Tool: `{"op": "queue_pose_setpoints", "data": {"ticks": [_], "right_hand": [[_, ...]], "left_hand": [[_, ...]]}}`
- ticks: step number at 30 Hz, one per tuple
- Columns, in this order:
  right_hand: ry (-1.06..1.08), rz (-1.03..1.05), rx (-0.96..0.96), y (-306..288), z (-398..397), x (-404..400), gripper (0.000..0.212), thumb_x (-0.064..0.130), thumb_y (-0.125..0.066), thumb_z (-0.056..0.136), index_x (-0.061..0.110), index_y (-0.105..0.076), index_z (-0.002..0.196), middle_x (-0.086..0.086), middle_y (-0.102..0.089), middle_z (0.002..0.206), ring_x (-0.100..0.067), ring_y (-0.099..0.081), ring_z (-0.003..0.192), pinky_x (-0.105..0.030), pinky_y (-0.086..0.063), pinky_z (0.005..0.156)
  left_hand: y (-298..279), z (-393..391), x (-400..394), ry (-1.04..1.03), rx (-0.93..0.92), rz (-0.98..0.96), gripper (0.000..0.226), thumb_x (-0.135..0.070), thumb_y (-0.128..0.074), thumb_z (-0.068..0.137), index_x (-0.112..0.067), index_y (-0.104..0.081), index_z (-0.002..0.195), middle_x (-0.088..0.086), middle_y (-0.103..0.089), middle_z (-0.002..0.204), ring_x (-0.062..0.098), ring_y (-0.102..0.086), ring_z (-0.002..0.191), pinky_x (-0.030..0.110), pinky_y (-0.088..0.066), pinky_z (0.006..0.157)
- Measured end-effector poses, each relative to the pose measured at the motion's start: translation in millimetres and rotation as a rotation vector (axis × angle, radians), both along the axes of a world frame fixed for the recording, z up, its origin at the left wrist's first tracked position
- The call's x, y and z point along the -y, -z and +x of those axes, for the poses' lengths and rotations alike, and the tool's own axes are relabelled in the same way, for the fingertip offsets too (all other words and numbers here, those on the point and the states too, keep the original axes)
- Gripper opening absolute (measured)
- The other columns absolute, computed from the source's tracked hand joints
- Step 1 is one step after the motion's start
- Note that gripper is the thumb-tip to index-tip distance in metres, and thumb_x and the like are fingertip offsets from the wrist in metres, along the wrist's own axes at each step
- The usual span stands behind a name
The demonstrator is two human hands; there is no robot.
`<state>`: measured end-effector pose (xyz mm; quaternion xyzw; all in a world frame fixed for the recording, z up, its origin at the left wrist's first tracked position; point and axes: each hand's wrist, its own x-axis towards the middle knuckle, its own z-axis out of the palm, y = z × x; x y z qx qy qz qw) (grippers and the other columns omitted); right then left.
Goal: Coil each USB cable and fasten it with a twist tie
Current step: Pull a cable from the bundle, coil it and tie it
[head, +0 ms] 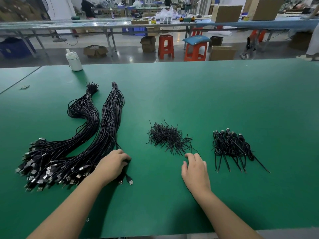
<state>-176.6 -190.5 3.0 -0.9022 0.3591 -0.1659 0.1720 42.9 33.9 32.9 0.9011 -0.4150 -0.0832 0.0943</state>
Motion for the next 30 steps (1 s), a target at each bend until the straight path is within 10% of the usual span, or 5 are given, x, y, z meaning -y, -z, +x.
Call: {"op": "queue_pose_setpoints", "data": {"ticks": [7, 15, 24, 30], "right_hand": [[-0.003, -0.008, -0.001, 1, -1, 0, 0.030, 0.026, -0.048, 0.100, 0.017, -0.056, 0.129, 0.004, -0.055, 0.114, -0.010, -0.043, 0.094, -0.030, -0.043, 0.091], [0.001, -0.014, -0.001, 2, 0, 1, 0.028, 0.027, -0.048, 0.100, 0.019, -0.057, 0.125, 0.006, -0.054, 0.111, -0.008, -0.038, 0.091, -0.030, -0.043, 0.091], [0.006, -0.022, 0.000, 2, 1, 1, 0.028, 0.027, -0.049, 0.100, 0.019, -0.058, 0.125, 0.005, -0.055, 0.111, -0.008, -0.038, 0.090, -0.030, -0.044, 0.089], [0.022, 0.018, 0.026, 2, 0, 0, 0.034, 0.027, -0.048, 0.100, 0.017, -0.054, 0.132, 0.004, -0.054, 0.114, -0.010, -0.041, 0.089, -0.030, -0.045, 0.086]], "left_hand": [[3, -4, 7, 0.015, -0.056, -0.071, 0.029, -0.009, -0.059, 0.095, -0.019, -0.069, 0.121, -0.001, -0.058, 0.119, 0.018, -0.047, 0.120, 0.033, -0.042, 0.102], [-8, -11, 10, -0.027, -0.120, 0.014, 0.031, -0.043, -0.070, 0.088, -0.035, -0.062, 0.117, -0.011, -0.050, 0.115, 0.013, -0.059, 0.096, 0.034, -0.051, 0.088], [-4, -31, 24, 0.215, 0.286, -0.114, 0.012, -0.027, -0.071, 0.089, -0.017, -0.065, 0.090, -0.001, -0.060, 0.085, 0.025, -0.053, 0.086, 0.037, -0.045, 0.077], [-3, -75, 53, 0.019, -0.019, -0.383, 0.013, -0.028, -0.056, 0.098, -0.020, -0.051, 0.089, -0.011, -0.053, 0.080, 0.010, -0.049, 0.075, 0.028, -0.043, 0.067]]}}
